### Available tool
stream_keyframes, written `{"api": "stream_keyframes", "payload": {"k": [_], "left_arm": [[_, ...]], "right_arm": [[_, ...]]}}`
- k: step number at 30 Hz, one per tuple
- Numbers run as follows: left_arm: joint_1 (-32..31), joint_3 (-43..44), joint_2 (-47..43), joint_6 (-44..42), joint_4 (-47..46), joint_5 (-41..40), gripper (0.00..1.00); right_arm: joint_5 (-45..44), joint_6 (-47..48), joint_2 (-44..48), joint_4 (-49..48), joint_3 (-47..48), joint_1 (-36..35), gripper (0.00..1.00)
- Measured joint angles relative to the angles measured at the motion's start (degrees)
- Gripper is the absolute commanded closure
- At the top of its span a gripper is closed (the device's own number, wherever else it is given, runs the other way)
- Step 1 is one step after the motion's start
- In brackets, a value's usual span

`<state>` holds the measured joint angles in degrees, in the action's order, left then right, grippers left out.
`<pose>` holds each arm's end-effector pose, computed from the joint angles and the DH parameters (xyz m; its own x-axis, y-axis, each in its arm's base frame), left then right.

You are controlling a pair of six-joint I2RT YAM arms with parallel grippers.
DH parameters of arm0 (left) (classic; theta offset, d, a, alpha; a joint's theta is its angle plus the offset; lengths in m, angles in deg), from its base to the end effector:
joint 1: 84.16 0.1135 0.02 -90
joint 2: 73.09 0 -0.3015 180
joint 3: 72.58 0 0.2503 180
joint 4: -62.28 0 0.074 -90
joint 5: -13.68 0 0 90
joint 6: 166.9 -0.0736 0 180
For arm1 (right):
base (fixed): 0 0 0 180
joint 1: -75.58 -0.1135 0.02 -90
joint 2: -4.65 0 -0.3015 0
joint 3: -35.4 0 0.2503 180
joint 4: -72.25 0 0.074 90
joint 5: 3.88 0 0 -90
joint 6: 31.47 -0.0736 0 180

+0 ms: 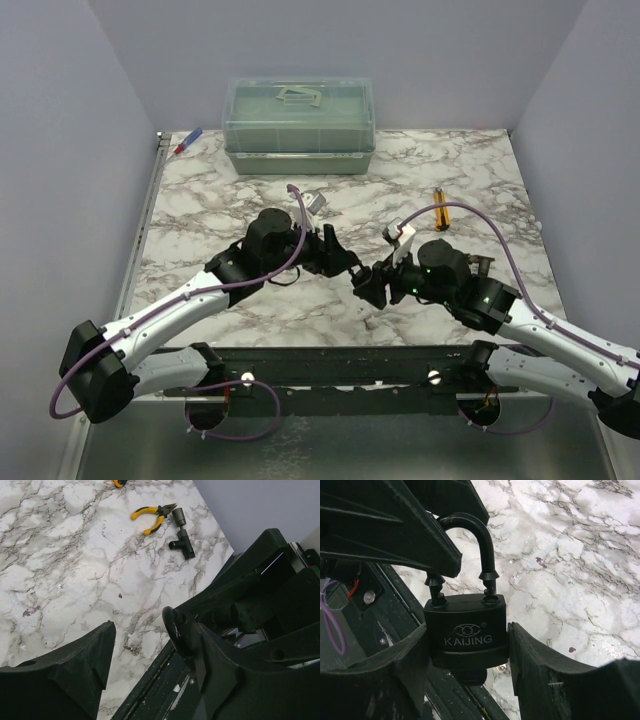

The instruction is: Unlock with the key

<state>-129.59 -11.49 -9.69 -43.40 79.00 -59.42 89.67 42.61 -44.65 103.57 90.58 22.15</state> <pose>0.1754 -0.2085 0.3259 -0.6735 -0.0689 -0.7360 0.6029 0.5249 -0.6008 0.1188 0.1678 0.3044 -0.4751 -0.1810 -0.8611 -0.7327 0.6233 0.2733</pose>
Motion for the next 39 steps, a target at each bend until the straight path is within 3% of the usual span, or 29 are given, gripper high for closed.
{"api": "stream_keyframes", "payload": {"k": [7,16,27,39], "left_arm": [[-0.04,0.07,2.16,1.18,1.57,-3.72,0.4],[0.09,5.14,7.34,5.11,10.6,-11.3,0.41],[0.92,18.8,17.07,5.9,23.58,-10.05,0.39],[4.39,20.9,25.81,4.13,30.58,-0.76,0.36]], "right_arm": [[-0.04,1.03,1.29,0.07,-0.39,0.0,0.99],[-0.09,2.73,0.81,0.07,-0.39,0.0,1.0],[-2.97,9.11,-1.66,-1.31,-0.72,0.0,0.99],[-5.55,18.4,-1.66,-2.95,-0.7,-0.22,0.99]]}}
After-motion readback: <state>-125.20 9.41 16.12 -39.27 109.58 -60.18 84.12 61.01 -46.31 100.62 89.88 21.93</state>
